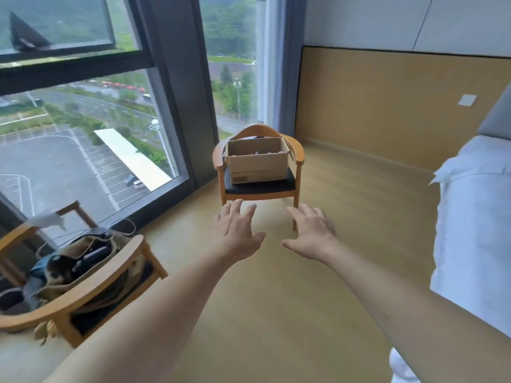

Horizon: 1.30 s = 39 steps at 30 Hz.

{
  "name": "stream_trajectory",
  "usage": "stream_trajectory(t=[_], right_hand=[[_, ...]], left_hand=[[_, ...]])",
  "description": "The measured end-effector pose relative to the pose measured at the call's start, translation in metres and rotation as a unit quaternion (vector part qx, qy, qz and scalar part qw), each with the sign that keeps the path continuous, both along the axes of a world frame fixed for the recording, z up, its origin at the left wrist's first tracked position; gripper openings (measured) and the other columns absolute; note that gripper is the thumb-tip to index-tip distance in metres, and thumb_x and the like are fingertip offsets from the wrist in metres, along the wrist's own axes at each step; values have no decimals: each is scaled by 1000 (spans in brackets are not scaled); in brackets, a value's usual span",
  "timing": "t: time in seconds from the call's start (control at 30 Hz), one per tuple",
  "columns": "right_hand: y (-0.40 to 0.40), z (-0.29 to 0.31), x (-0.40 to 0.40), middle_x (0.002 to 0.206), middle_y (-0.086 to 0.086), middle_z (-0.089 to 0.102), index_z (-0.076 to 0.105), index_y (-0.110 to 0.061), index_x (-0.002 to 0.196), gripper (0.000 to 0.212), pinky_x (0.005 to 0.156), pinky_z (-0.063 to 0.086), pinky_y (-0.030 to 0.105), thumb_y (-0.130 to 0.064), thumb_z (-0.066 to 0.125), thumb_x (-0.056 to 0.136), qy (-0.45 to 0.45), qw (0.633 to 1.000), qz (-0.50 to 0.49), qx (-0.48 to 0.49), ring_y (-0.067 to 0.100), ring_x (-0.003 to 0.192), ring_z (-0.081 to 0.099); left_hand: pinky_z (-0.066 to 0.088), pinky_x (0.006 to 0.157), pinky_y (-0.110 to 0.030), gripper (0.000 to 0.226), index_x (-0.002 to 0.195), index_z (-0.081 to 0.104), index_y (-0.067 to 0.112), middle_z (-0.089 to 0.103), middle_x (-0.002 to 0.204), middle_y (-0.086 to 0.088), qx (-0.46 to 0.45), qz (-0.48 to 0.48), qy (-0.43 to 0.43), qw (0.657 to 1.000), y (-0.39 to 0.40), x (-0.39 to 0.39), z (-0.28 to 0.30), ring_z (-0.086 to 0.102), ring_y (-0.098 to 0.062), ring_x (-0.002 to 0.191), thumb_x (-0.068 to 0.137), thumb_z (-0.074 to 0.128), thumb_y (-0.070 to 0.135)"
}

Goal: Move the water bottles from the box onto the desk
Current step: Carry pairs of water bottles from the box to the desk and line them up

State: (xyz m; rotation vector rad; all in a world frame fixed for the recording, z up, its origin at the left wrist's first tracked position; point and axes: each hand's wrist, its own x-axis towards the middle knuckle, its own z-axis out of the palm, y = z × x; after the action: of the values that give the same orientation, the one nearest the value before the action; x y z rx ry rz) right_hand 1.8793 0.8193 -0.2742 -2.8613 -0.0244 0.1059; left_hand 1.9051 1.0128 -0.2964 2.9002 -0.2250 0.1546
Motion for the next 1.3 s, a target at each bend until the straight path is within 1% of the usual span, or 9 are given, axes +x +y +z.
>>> stream_trajectory(t=[0.13, 0.27, 0.43, 0.6, 0.73, 0.9, 1.07, 1.2, 1.3], right_hand=[[-24, -12, 75, 166, 1, 20, 26, -36, 156, 89, 119, 26, 43, -55, 71, 82, 12, 1000, -14, 5, 28, 149, 20], [-45, -37, 164, 165, 2, 22, 24, -35, 157, 91, 119, 28, 44, -54, 72, 83, 18, 1000, -14, 9, 28, 149, 22], [-72, -51, 285, 166, 3, 19, 23, -35, 157, 90, 118, 28, 43, -54, 71, 82, 26, 999, 17, 31, 28, 149, 19], [-91, -50, 385, 167, 4, 17, 23, -35, 156, 89, 117, 27, 42, -52, 70, 83, 53, 997, 41, 46, 28, 149, 19], [-97, -58, 455, 167, 4, 17, 23, -34, 157, 88, 118, 28, 44, -52, 69, 84, 75, 995, 52, 50, 29, 150, 19], [-98, -79, 546, 166, 6, 19, 24, -32, 157, 88, 116, 31, 44, -53, 69, 84, 90, 994, 45, 43, 30, 149, 22], [-80, -105, 655, 166, 5, 19, 25, -33, 157, 87, 117, 29, 44, -51, 69, 85, 107, 993, 37, 43, 30, 150, 22], [-61, -126, 743, 165, 3, 21, 27, -33, 156, 85, 118, 30, 46, -50, 70, 84, 145, 988, 32, 39, 29, 149, 23], [-54, -137, 799, 166, 4, 19, 26, -32, 156, 85, 119, 29, 46, -50, 69, 86, 168, 985, 17, 36, 29, 150, 20]], left_hand=[[28, 114, -55, 76, 149, 33, 35, 26, 161, -5, 4, -36, 10, 999, -27, 79, -10, 20, -32, 148, 83, 59, 61], [28, 113, -53, 76, 149, 33, 33, 26, 161, -7, 16, -47, 5, 999, -50, 165, -32, 20, -31, 146, 83, 59, 60], [27, 113, -50, 76, 149, 33, 33, 25, 162, -6, 19, -17, 16, 1000, -76, 273, -44, 18, -29, 147, 83, 57, 61], [27, 113, -48, 76, 149, 34, 33, 26, 161, -6, 14, 9, 31, 999, -98, 361, -43, 18, -28, 147, 82, 54, 64], [28, 113, -48, 77, 149, 34, 32, 27, 161, -6, 28, 19, 47, 998, -107, 428, -51, 20, -28, 146, 82, 55, 63], [30, 113, -48, 75, 150, 33, 30, 26, 159, -5, 25, 12, 67, 997, -108, 523, -72, 20, -29, 145, 85, 55, 59], [29, 113, -50, 74, 150, 32, 29, 26, 160, -7, 10, 8, 86, 996, -98, 634, -101, 20, -30, 145, 85, 55, 57], [32, 110, -51, 71, 147, 34, 30, 29, 158, -6, 2, 7, 125, 992, -78, 723, -125, 22, -29, 144, 84, 56, 55], [29, 112, -51, 74, 149, 32, 30, 28, 159, -6, 5, 7, 147, 989, -62, 779, -139, 21, -30, 145, 84, 54, 56]])
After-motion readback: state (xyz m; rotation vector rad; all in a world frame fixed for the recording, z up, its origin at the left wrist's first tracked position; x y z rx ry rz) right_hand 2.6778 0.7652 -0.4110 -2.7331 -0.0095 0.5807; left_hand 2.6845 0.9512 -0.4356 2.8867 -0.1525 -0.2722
